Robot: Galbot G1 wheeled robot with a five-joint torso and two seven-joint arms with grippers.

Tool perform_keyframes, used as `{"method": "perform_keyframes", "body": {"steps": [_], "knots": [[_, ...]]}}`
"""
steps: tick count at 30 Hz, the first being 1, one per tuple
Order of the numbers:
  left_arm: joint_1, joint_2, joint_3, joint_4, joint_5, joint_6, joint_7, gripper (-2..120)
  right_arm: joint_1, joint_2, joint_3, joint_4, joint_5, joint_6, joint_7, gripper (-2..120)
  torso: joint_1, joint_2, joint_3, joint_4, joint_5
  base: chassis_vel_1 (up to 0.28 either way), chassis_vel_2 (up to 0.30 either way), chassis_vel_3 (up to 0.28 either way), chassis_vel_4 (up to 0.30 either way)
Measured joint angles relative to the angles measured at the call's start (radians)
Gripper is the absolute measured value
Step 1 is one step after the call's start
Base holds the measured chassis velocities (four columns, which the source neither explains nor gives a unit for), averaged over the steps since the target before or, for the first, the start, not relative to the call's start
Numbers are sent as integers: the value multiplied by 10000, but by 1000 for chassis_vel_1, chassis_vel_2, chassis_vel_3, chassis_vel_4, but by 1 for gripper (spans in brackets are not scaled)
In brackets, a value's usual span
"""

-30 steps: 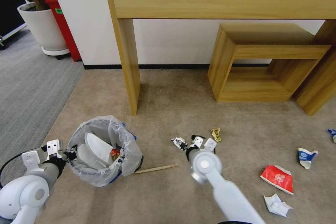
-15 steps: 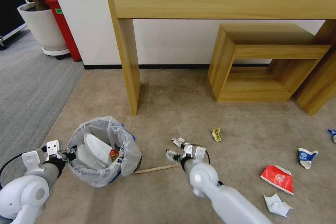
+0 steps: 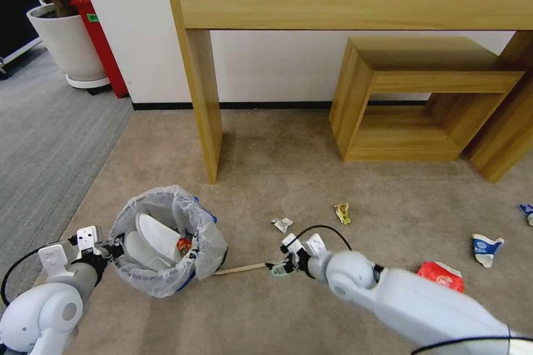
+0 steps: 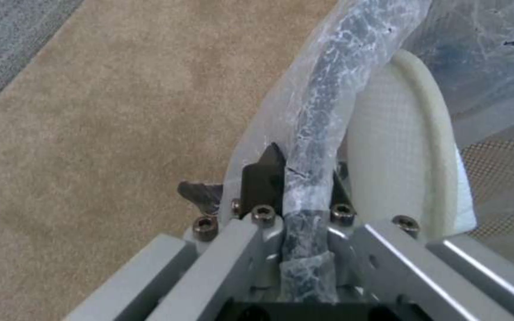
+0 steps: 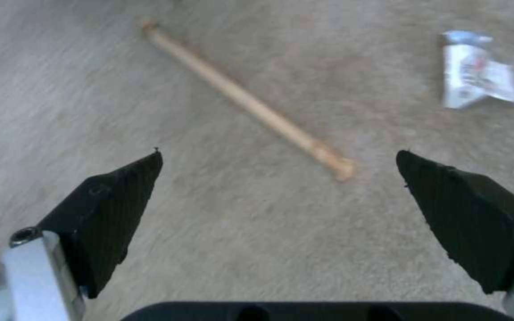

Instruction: Pick up the trash bin and place the garbage on the floor into it.

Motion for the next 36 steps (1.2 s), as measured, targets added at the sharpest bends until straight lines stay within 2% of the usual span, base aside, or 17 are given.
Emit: {"method": "perform_keyframes", "body": {"steps": [5,6,7,10,11,13,15,19,24,27,36], "knots": [[47,-112,-71,-85,22,-29,6,0,1454,326,-845,-547,-408,-183,-1105,100,0,0,0,0,-1,0,0,0,0],[55,-167,-106,-104,42,-42,10,0,2127,476,-1236,-979,-975,-180,-1858,100,0,0,0,1,-6,0,0,0,0],[55,-167,-106,-104,42,-42,10,0,2127,476,-1236,-979,-975,-180,-1858,100,0,0,0,1,-6,0,0,0,0],[13,-288,-131,-109,67,-56,12,0,2791,748,-1596,-1815,-2775,-137,-4207,100,0,0,0,0,-3,0,0,0,0],[13,-288,-131,-109,67,-56,12,0,2791,748,-1596,-1815,-2775,-137,-4207,100,0,0,0,0,-3,0,0,0,0],[-14,-377,-133,-109,99,-63,12,0,3042,906,-1861,-2316,-3838,250,-5475,100,1,-1,0,-2,-2,0,0,0,0],[-21,-431,-134,-111,125,-64,12,0,3114,991,-1988,-2530,-4136,463,-5822,100,0,0,0,-2,-1,0,0,0,0],[12,-699,-161,-159,275,-91,13,0,3312,1382,-2662,-3344,-5707,1664,-7080,99,0,0,0,-2,-2,0,0,0,0],[69,-826,-201,-178,383,-140,67,0,3344,1712,-2915,-3760,-6394,2084,-7312,99,0,-1,0,-2,-2,0,0,0,0],[121,-981,-279,-212,468,-177,110,0,3427,2226,-3299,-4321,-6886,2367,-7365,99,0,0,0,0,-4,0,0,0,0],[156,-1136,-414,-293,484,-192,127,0,3289,2953,-3609,-5143,-7221,2628,-7127,99,0,0,-1,-2,-1,0,0,0,0]]}}
